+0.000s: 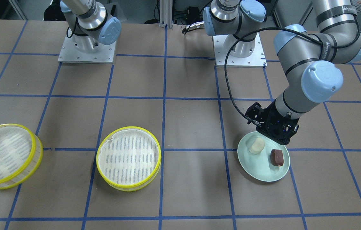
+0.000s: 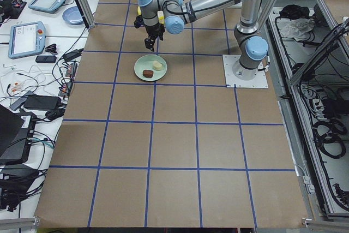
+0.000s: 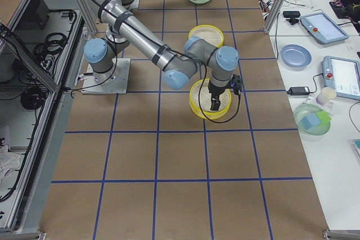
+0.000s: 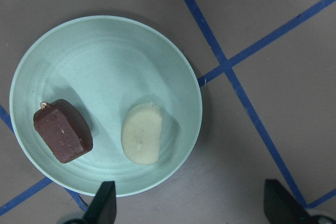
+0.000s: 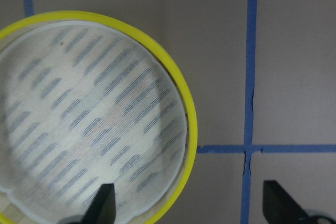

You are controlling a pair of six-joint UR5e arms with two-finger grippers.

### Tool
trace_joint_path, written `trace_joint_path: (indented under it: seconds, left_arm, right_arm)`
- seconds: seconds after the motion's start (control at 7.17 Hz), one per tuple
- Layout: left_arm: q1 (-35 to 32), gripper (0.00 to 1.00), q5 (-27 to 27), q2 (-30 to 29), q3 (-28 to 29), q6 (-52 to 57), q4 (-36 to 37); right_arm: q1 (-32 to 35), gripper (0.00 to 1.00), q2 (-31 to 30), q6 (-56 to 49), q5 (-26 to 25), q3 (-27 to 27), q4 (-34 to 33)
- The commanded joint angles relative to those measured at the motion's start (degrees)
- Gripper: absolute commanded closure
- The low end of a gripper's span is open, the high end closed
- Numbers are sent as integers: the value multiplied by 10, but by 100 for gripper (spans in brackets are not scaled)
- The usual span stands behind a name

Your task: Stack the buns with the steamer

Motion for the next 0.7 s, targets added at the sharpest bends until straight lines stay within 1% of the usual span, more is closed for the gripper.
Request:
trace_joint_path:
  seconds: [0.0,0.14,0.28,0.42,0.56]
  left_arm:
    - [2,0,1,-37,-1,9,17]
    - [2,0,1,-51,-1,9,20]
    - [2,1,4,-64,-1,11,25]
    - [9,2,5,-79,-1,12,32]
    - [16,2,5,-96,-1,35,34]
  right_arm:
    - [-5,4,66,-33,0,0,-66]
    - [-5,12,72,-33,1,1,-67]
    - [-5,24,74,-33,4,4,-62]
    - [-5,41,75,-33,5,6,-62]
    - [-5,63,74,-33,7,7,-58]
